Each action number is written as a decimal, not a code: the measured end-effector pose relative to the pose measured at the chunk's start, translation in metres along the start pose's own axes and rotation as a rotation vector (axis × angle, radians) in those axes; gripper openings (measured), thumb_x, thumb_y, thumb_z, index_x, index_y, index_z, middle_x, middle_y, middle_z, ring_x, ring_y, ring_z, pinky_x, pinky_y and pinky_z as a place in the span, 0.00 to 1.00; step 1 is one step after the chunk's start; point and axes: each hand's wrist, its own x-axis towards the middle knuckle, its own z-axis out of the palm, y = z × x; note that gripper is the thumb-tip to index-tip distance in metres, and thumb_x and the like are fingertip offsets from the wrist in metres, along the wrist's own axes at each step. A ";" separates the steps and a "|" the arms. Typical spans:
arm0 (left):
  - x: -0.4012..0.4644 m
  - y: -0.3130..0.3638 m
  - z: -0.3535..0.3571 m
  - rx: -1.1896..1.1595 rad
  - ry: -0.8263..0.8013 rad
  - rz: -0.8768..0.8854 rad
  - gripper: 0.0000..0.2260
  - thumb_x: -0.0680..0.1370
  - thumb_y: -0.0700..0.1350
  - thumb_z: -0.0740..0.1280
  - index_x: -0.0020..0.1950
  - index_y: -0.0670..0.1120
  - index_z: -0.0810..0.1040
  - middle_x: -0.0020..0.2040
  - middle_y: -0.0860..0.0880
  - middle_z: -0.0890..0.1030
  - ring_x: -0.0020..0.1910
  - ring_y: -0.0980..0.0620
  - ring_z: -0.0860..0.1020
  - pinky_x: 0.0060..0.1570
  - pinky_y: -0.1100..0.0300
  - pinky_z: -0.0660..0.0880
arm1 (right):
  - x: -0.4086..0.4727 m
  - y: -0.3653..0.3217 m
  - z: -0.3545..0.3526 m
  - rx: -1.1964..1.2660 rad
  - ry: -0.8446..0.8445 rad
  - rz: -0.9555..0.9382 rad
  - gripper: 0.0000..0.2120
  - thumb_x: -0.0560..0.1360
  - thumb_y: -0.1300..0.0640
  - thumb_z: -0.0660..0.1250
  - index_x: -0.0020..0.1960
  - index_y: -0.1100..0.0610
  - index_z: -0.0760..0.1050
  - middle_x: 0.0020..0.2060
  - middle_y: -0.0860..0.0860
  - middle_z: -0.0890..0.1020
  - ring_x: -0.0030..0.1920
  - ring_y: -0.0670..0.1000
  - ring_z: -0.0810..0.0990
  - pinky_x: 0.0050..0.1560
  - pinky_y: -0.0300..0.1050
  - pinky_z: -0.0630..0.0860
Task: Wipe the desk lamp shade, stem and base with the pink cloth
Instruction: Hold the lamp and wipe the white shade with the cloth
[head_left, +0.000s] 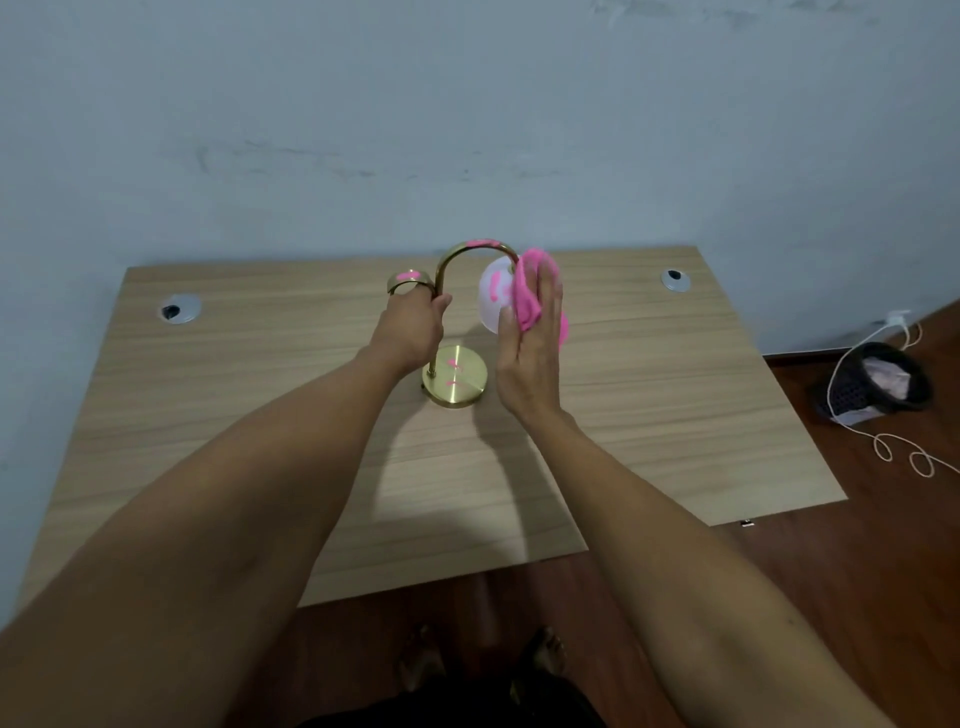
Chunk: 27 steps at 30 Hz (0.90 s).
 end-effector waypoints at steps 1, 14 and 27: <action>0.000 0.000 0.000 -0.002 -0.006 0.002 0.14 0.83 0.54 0.56 0.47 0.46 0.71 0.50 0.38 0.80 0.50 0.35 0.77 0.47 0.52 0.70 | -0.007 0.007 -0.001 0.007 0.000 -0.018 0.28 0.86 0.56 0.55 0.83 0.56 0.50 0.83 0.49 0.52 0.83 0.51 0.48 0.82 0.59 0.53; -0.002 0.006 -0.011 0.012 -0.045 0.063 0.15 0.84 0.48 0.58 0.50 0.37 0.75 0.48 0.37 0.78 0.51 0.38 0.76 0.47 0.55 0.67 | -0.027 0.023 -0.001 -0.352 -0.082 -0.280 0.28 0.85 0.54 0.55 0.81 0.64 0.54 0.82 0.62 0.54 0.82 0.64 0.44 0.79 0.67 0.52; -0.006 0.011 -0.019 0.008 -0.060 0.149 0.13 0.84 0.45 0.58 0.42 0.42 0.72 0.41 0.42 0.76 0.41 0.44 0.73 0.42 0.54 0.67 | 0.019 -0.006 0.004 -0.842 -0.134 -0.491 0.28 0.82 0.53 0.59 0.77 0.67 0.65 0.77 0.63 0.68 0.79 0.61 0.63 0.81 0.59 0.55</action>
